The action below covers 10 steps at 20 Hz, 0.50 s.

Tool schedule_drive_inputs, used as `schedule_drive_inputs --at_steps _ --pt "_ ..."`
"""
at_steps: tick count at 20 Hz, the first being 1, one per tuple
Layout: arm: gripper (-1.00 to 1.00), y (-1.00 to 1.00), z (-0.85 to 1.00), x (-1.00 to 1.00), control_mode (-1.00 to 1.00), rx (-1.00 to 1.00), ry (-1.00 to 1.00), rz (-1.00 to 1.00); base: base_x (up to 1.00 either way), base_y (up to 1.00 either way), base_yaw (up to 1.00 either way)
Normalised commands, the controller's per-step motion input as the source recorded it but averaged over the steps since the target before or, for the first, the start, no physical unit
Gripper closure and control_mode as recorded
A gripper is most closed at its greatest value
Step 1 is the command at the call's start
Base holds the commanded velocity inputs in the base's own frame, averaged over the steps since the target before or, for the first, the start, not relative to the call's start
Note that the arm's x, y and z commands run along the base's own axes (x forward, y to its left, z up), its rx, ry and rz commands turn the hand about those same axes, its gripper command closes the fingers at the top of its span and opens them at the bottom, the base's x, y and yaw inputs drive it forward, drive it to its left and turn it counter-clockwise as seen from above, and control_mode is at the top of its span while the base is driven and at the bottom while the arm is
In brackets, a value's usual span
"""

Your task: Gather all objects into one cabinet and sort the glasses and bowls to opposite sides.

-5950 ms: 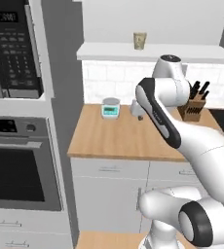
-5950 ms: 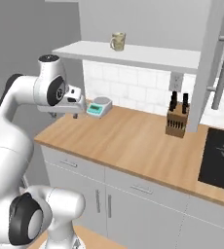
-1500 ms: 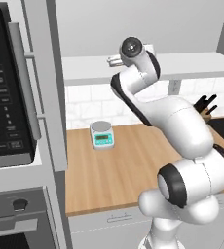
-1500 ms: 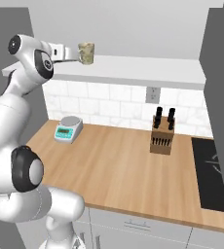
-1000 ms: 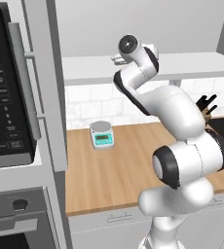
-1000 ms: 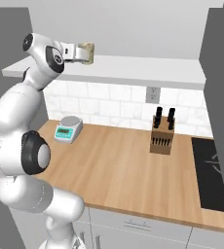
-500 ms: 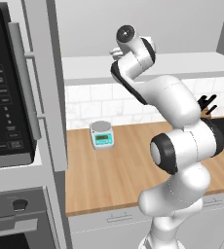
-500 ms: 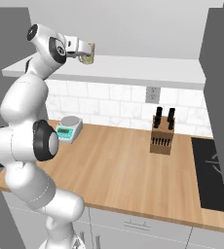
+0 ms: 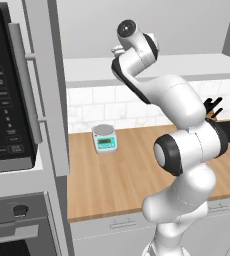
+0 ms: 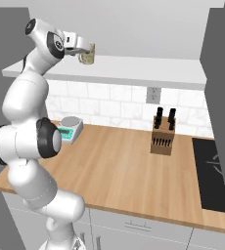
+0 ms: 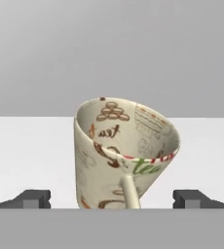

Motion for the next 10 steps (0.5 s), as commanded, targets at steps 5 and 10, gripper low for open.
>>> schedule_drive_inputs --at_steps 5,10 --pt "1.0 0.0 0.0 0.0 -1.0 0.0 0.0 0.0 0.0 0.0 0.0" --pt "1.0 0.0 0.0 0.0 -1.0 0.0 0.0 0.0 0.0 0.0 0.0"
